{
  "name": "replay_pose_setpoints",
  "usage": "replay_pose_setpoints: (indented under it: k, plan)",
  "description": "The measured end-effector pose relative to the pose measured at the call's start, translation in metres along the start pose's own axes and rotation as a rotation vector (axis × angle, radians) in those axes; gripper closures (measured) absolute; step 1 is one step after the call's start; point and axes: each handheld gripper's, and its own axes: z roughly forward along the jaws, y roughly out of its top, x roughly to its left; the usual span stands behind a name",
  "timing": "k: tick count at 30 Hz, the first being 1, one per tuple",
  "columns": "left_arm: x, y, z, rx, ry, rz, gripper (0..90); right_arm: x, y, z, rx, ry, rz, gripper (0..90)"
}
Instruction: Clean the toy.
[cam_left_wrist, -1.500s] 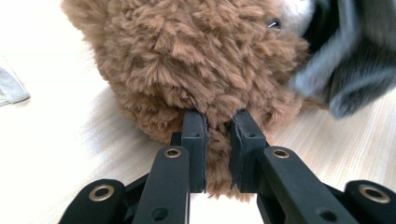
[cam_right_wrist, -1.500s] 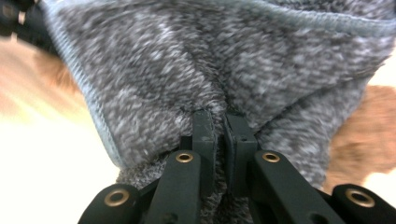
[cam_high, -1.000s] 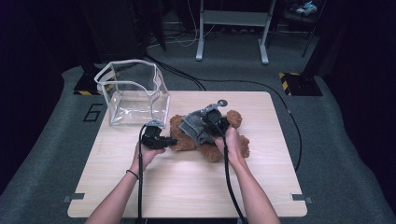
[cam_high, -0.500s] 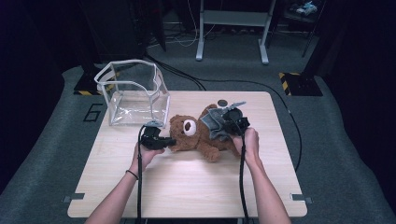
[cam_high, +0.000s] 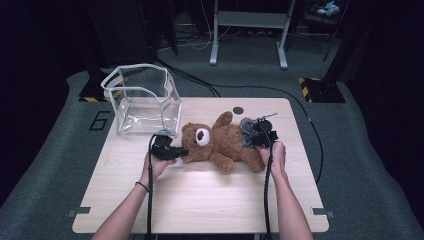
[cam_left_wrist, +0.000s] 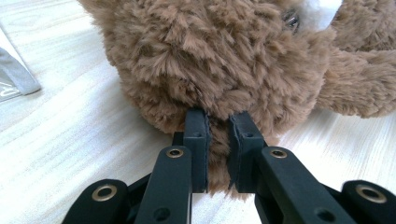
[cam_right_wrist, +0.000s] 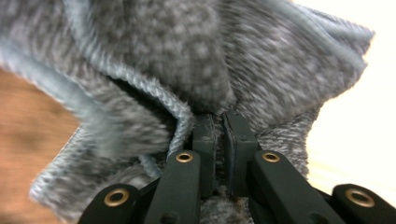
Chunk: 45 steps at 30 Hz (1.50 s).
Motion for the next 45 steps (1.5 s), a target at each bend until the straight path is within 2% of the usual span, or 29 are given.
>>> replay_pose_setpoints:
  k: [2, 4, 7, 8, 10, 12, 14, 15, 18, 20, 22, 25, 29, 31, 34, 37, 39, 41, 43, 45]
  plan:
    - [0.0, 0.0, 0.0, 0.002, 0.001, -0.003, 79.6, -0.008, -0.004, 0.01, 0.05, -0.035, 0.009, 85.0]
    - [0.001, 0.0, -0.001, 0.003, 0.002, 0.004, 79.6, -0.016, -0.008, 0.01, 0.053, -0.049, 0.04, 84.9]
    - [0.001, 0.0, 0.0, 0.007, 0.001, 0.006, 79.6, -0.024, -0.01, -0.004, -0.015, -0.062, 0.057, 84.8]
    - [0.001, 0.0, 0.0, 0.009, 0.001, 0.008, 79.6, -0.024, -0.009, -0.01, -0.032, -0.067, 0.071, 84.7]
    - [0.001, -0.001, 0.0, 0.007, 0.003, 0.006, 79.6, -0.023, -0.005, -0.018, -0.079, -0.064, 0.067, 84.6]
    - [0.002, -0.001, 0.001, 0.009, 0.001, 0.006, 79.6, -0.021, -0.001, -0.022, -0.124, -0.028, 0.053, 84.4]
    - [0.002, -0.001, 0.001, 0.008, 0.002, 0.007, 79.6, -0.017, 0.003, -0.021, -0.137, 0.003, 0.047, 84.4]
    - [0.002, -0.001, 0.001, 0.007, 0.001, 0.006, 79.6, -0.014, 0.005, -0.018, -0.125, 0.009, 0.032, 84.3]
    - [0.001, 0.0, 0.0, 0.007, 0.003, 0.001, 79.6, -0.013, 0.005, 0.0, -0.027, -0.043, 0.012, 84.4]
    - [0.0, 0.0, 0.0, 0.008, 0.005, 0.006, 79.6, -0.017, 0.003, 0.003, 0.009, -0.066, 0.033, 84.4]
    - [0.0, 0.0, 0.0, 0.011, 0.002, 0.007, 79.6, -0.019, 0.001, -0.004, -0.004, -0.063, 0.05, 84.4]
    - [-0.002, 0.001, -0.001, 0.014, 0.007, 0.01, 79.6, -0.014, 0.0, -0.028, -0.047, -0.056, 0.034, 84.4]
    - [-0.003, 0.001, 0.0, 0.014, 0.013, 0.011, 79.7, 0.003, 0.0, -0.056, -0.09, -0.005, -0.011, 84.4]
    - [-0.004, 0.001, 0.0, 0.014, 0.018, 0.007, 79.7, 0.016, 0.0, -0.06, -0.073, 0.013, -0.046, 84.4]
    - [-0.005, 0.001, 0.0, 0.02, 0.027, 0.001, 79.7, 0.025, -0.004, -0.049, -0.018, 0.011, -0.095, 84.3]
    - [-0.005, 0.001, 0.0, 0.027, 0.024, 0.0, 79.7, 0.021, -0.012, -0.039, 0.023, 0.021, -0.087, 84.3]
    - [-0.006, 0.001, -0.001, 0.027, 0.027, 0.001, 79.7, 0.016, -0.019, -0.036, 0.057, 0.012, -0.079, 84.3]
    - [-0.007, 0.0, -0.001, 0.026, 0.032, 0.003, 79.7, 0.007, -0.026, -0.033, 0.076, 0.006, -0.068, 84.3]
    - [-0.007, 0.0, -0.001, 0.023, 0.03, 0.001, 79.7, -0.004, -0.036, -0.031, 0.114, -0.019, -0.058, 84.2]
    - [-0.007, -0.001, -0.001, 0.021, 0.026, -0.004, 79.7, -0.012, -0.043, -0.033, 0.123, -0.036, -0.043, 84.1]
